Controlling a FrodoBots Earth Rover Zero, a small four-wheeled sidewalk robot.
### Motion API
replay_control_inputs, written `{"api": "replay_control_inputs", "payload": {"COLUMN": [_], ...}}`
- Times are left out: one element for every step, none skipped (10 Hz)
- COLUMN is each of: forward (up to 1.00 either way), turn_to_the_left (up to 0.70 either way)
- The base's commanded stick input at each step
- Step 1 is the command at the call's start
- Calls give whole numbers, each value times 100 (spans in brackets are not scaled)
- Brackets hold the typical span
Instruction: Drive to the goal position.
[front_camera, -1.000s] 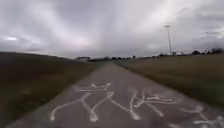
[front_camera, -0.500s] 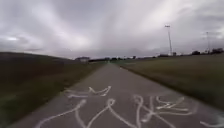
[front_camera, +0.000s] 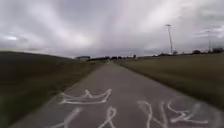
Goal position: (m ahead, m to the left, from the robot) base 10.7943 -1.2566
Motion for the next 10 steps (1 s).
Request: {"api": "replay_control_inputs", "payload": {"forward": [70, 70, 70, 70, 70, 70, 70, 70, 70, 70], "turn_to_the_left": [0, 0, 0, 0, 0, 0, 0, 0, 0, 0]}}
